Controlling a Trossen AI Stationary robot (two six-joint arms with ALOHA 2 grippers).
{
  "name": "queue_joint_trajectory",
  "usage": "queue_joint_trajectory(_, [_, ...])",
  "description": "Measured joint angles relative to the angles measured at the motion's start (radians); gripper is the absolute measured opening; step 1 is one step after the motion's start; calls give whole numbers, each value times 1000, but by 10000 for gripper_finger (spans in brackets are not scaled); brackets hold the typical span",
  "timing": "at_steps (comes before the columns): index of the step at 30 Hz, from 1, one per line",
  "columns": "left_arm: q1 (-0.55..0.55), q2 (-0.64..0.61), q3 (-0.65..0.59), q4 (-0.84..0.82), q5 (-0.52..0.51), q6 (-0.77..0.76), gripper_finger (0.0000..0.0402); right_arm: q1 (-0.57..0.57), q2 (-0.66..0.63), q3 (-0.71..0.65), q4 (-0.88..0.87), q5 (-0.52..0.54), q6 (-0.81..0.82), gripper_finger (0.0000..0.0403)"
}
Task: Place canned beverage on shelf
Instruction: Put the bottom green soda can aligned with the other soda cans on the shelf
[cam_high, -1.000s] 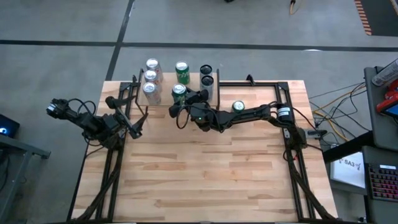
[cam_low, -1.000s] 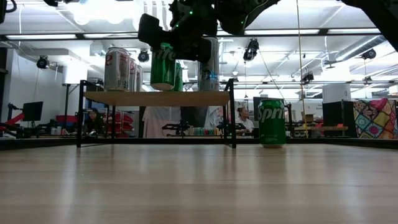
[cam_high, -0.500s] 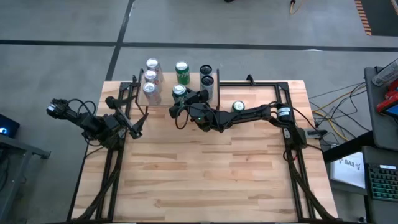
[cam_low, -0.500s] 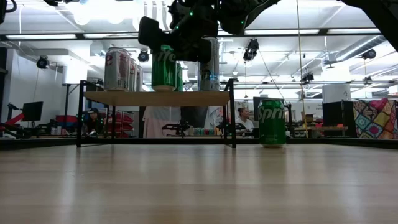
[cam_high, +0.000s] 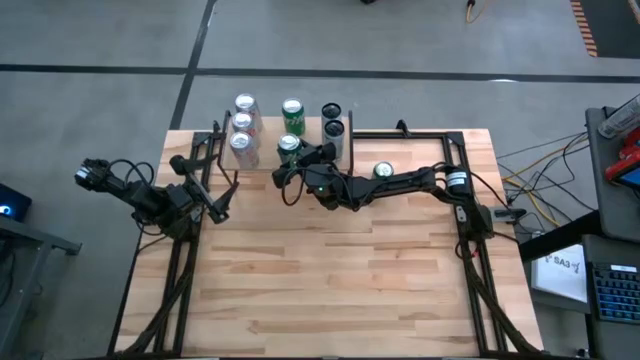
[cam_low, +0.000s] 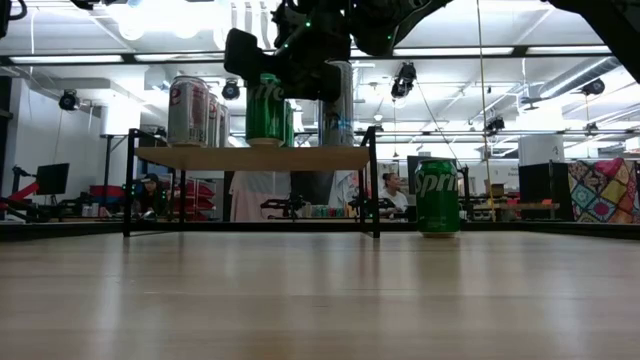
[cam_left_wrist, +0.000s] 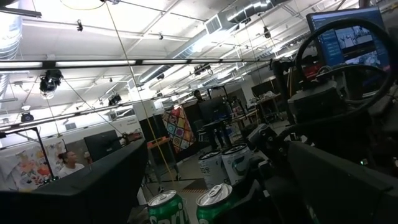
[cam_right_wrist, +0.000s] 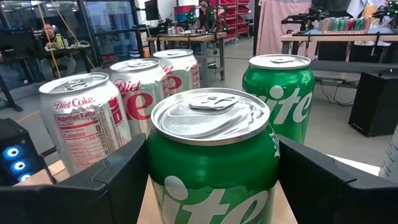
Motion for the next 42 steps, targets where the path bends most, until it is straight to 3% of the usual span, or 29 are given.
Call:
queue_joint_trajectory(13, [0,0,0,-7,0,0,375,-3,-2,0,3,0,30,335])
queue_joint_trajectory(42, [0,0,0,-8,0,0,375,-2,-1,21,17,0,-2,330])
